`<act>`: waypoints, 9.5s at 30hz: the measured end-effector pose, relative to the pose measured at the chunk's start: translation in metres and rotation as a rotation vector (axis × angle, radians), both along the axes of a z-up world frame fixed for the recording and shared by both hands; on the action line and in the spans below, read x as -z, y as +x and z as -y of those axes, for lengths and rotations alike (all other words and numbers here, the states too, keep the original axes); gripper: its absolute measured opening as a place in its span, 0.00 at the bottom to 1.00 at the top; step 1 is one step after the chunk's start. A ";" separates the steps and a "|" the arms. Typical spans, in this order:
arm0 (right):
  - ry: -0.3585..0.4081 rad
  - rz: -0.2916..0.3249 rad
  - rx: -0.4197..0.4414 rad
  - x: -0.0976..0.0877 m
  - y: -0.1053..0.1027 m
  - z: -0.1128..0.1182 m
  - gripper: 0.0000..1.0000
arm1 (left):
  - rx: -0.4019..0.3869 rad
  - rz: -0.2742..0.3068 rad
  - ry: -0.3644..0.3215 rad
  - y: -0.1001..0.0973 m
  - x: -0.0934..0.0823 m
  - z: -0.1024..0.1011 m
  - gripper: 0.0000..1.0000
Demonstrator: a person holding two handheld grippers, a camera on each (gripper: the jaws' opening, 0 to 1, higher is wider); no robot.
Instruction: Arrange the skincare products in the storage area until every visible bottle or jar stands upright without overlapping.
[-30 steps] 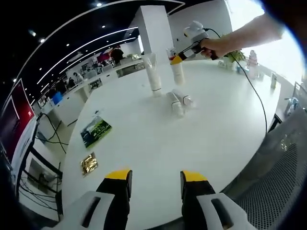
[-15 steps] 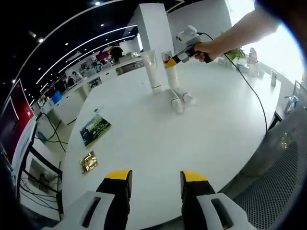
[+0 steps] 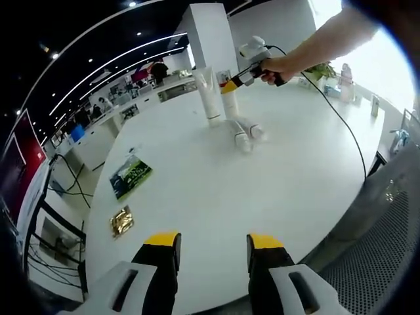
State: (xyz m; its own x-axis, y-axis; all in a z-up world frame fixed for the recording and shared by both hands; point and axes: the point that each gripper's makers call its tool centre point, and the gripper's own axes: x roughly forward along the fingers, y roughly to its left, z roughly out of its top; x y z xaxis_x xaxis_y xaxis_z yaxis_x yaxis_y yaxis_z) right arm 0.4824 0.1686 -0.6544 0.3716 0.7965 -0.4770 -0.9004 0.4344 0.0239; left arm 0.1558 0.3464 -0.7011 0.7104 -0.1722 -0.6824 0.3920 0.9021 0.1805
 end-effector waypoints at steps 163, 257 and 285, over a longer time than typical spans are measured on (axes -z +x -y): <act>-0.033 -0.291 0.501 0.038 -0.227 0.005 0.62 | 0.064 0.174 -0.249 -0.017 -0.078 0.030 0.49; -0.227 0.173 -0.693 -0.042 -0.356 -0.047 0.20 | 0.013 -0.429 -1.334 -0.026 -0.100 0.104 0.25; 0.168 -0.785 0.116 0.001 -0.352 -0.049 0.46 | -0.181 -0.164 -1.194 0.012 -0.077 0.061 0.24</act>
State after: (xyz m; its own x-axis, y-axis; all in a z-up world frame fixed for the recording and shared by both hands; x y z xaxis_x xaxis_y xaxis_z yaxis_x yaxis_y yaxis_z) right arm 0.1301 0.2180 -0.6554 0.0628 0.8576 -0.5105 -0.5431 0.4585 0.7034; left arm 0.1682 0.2853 -0.6237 0.7095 -0.6601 -0.2467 0.1832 0.5108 -0.8399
